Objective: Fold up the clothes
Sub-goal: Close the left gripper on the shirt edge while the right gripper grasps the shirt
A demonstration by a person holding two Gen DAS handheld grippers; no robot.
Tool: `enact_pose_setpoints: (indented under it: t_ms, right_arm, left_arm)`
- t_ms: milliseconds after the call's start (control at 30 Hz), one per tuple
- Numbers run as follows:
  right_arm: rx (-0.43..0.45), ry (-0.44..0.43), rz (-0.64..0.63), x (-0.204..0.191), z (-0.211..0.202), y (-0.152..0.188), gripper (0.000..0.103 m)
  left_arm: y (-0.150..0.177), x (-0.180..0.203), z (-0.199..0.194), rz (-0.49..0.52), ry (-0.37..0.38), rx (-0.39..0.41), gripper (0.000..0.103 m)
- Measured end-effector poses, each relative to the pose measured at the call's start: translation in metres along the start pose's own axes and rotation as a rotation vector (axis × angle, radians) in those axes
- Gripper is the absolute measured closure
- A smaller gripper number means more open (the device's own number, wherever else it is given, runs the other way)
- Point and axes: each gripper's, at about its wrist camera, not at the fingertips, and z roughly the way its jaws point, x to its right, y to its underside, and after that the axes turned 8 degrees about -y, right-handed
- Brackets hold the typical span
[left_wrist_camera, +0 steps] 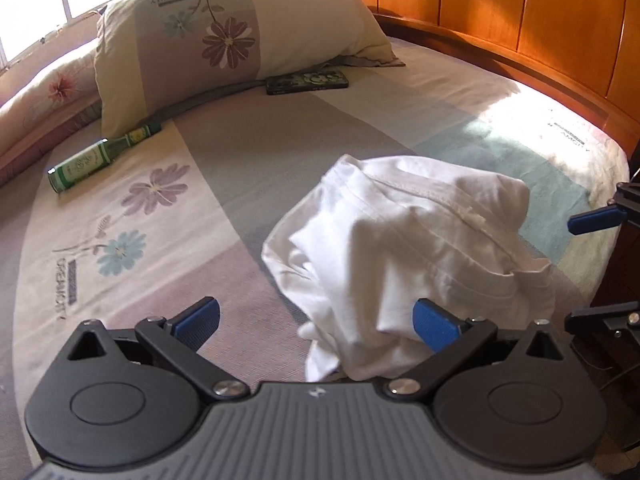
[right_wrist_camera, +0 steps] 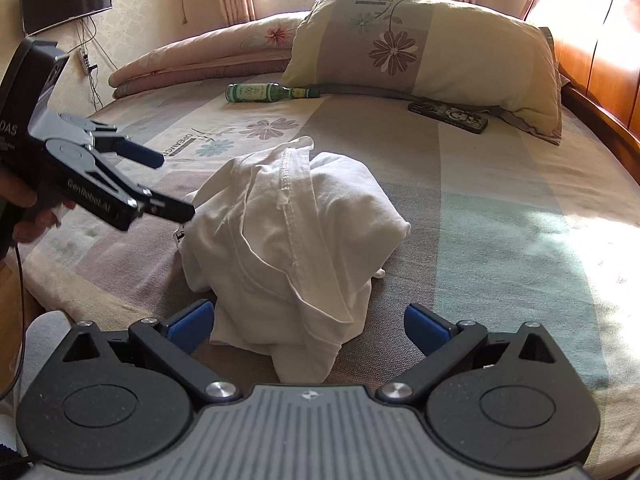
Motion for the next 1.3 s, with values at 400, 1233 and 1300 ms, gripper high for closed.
enact_pose_setpoints:
  t_ms: [400,1233,1300]
  right_arm:
    - [-0.076,0.010,0.000,0.003,0.016,-0.005,0.018]
    - [-0.079,-0.047,0.076,0.027,0.021,0.014,0.049]
    - [-0.082,-0.072,0.085,0.029,0.025,0.017,0.060]
  left_arm:
    - [-0.030,-0.034,0.086,-0.096,0.103,-0.123,0.050]
    - [-0.018,-0.051,0.053,-0.014,0.056,-0.071,0.102]
    - [-0.015,-0.056,0.047,-0.024,0.047,-0.071,0.102]
